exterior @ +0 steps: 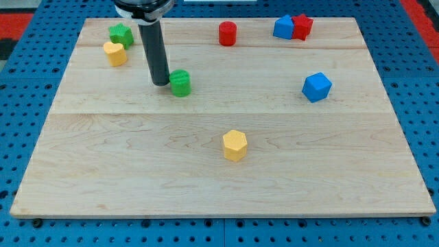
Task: Push blue cube towards top right
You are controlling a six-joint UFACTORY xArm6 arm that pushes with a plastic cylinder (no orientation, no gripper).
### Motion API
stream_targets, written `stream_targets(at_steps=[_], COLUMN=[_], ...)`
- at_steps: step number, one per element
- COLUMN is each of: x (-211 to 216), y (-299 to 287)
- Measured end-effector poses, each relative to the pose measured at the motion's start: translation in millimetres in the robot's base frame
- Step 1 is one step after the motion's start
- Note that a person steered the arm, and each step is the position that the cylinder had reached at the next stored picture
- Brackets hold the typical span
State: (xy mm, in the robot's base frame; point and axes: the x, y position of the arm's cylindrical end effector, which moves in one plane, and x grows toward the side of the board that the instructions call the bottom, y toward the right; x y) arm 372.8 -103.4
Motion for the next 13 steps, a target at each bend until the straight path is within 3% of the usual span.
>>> stream_targets(at_steps=[2, 4, 5, 7, 8, 10, 12, 13], x=[0.0, 40.6, 61.7, 61.7, 58.6, 54.7, 2.6, 10.5], y=[-4.9, -17.2, 33.7, 206.0, 243.3, 291.8, 291.8, 303.0])
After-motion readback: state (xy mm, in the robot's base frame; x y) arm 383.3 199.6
